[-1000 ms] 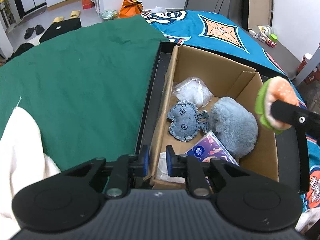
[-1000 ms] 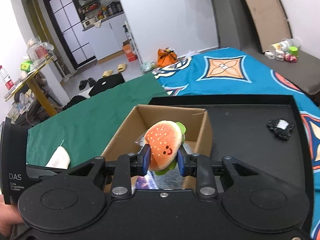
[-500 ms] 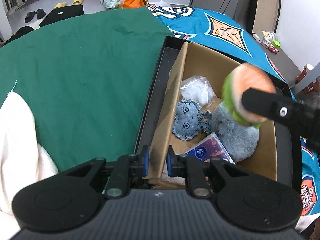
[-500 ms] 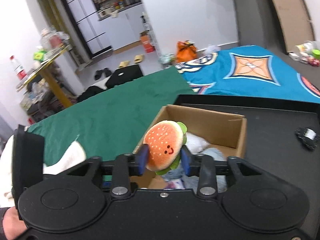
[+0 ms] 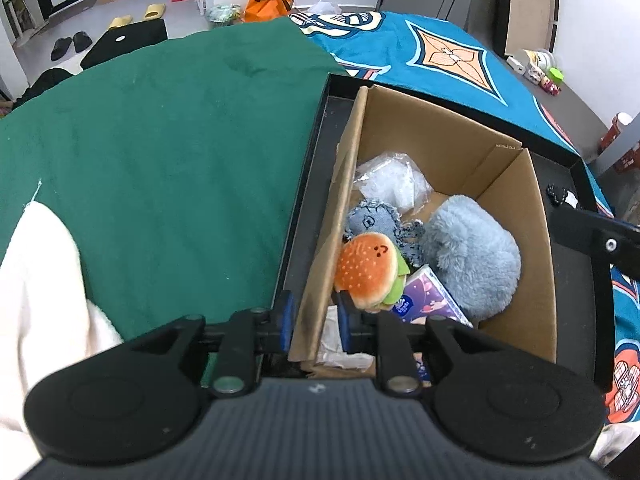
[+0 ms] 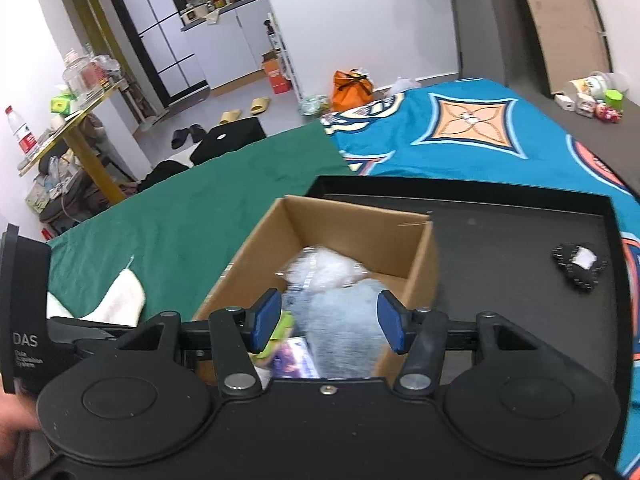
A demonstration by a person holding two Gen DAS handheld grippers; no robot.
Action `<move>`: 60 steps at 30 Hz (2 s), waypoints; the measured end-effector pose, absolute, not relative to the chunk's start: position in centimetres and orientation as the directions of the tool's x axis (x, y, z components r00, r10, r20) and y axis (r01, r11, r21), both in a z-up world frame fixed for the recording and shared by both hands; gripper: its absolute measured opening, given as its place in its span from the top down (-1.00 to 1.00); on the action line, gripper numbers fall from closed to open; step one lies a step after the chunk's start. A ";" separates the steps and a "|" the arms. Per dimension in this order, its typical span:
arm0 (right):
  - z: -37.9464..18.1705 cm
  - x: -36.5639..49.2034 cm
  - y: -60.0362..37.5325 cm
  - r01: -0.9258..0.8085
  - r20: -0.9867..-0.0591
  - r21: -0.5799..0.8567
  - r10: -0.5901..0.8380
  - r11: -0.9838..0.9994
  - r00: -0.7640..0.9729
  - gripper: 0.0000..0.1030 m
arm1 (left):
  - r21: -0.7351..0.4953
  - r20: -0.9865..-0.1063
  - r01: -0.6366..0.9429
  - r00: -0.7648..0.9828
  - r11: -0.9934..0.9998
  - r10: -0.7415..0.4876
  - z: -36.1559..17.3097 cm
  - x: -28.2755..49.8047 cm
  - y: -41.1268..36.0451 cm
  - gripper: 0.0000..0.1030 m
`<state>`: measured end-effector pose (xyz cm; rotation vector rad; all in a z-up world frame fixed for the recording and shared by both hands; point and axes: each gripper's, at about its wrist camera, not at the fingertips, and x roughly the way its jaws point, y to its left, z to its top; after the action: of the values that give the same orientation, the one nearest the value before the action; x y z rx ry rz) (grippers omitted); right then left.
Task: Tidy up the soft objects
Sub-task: 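Open the right gripper to drop the hamburger plush into the box, then reach the right gripper to the black felt patch and grasp it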
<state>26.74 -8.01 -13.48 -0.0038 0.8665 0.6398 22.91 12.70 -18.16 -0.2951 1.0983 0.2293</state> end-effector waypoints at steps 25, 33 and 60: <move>-15.7 32.7 -17.0 -0.402 -0.715 0.245 0.444 0.882 0.540 -0.13 | 0.007 -0.904 -0.348 0.398 0.938 0.154 -17.4 25.8 10.6 0.02; -17.6 35.0 -20.2 -0.328 -0.695 0.254 0.407 0.910 0.593 -0.13 | 0.067 -0.893 -0.342 0.398 0.937 0.209 -16.9 27.2 9.7 0.00; -25.1 39.9 -23.9 -0.154 -0.720 0.238 0.281 0.959 0.634 0.42 | 0.212 -0.885 -0.326 0.335 0.921 0.322 -18.1 30.8 7.6 -0.01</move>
<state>39.90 -23.88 -25.07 0.1597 0.8489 0.2495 30.80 7.64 -18.10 -0.0039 1.1542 0.4230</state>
